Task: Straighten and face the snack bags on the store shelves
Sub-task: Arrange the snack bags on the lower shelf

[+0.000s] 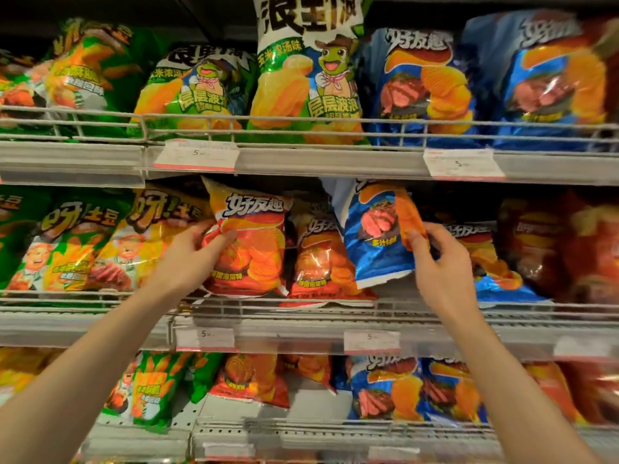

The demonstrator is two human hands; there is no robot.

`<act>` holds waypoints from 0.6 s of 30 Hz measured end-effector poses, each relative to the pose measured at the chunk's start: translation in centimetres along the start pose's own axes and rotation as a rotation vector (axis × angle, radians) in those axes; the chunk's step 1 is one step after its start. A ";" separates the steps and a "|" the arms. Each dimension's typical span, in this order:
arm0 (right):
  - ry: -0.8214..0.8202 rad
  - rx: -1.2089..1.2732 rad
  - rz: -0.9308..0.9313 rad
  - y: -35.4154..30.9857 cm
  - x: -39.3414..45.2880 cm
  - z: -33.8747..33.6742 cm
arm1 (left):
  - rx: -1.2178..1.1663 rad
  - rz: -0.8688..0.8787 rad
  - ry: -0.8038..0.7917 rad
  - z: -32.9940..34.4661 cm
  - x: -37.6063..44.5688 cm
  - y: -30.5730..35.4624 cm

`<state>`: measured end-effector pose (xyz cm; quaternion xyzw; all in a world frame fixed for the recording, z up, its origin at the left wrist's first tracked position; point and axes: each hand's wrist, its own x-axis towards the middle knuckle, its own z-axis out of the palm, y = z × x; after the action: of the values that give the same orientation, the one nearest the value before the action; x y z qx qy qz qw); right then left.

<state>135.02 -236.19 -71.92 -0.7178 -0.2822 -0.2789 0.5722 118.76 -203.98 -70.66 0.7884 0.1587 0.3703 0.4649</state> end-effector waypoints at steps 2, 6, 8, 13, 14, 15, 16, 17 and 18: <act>0.070 -0.084 -0.007 1.0 -0.1 -0.9 | 0.137 0.026 -0.020 0.5 0.2 0.3; 0.015 -0.402 0.050 2.8 -0.3 -1.6 | 0.630 0.113 0.022 1.8 0.4 -0.1; -0.056 -0.577 0.084 3.1 -0.5 -1.5 | 0.798 0.158 0.007 2.6 0.0 -0.4; -0.207 -0.706 -0.043 2.2 0.3 0.0 | 0.877 0.379 0.034 4.9 -0.1 -0.6; -0.273 -0.743 -0.035 2.4 0.6 0.4 | 0.874 0.361 -0.007 5.4 0.1 -0.7; -0.340 -0.767 -0.014 2.7 0.9 0.7 | 0.888 0.322 -0.052 5.9 0.3 -0.9; -0.401 -0.774 0.006 3.0 1.2 0.9 | 0.915 0.279 -0.094 6.3 0.5 -1.3; -0.449 -0.771 0.015 3.4 1.4 1.0 | 0.943 0.242 -0.129 6.5 0.7 -1.6; -0.488 -0.767 0.013 3.8 1.6 1.2 | 0.964 0.216 -0.154 6.6 0.9 -1.8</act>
<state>138.99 -235.62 -73.52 -0.9243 -0.2807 -0.1825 0.1831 124.35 -206.54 -73.76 0.9505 0.1945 0.2416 0.0171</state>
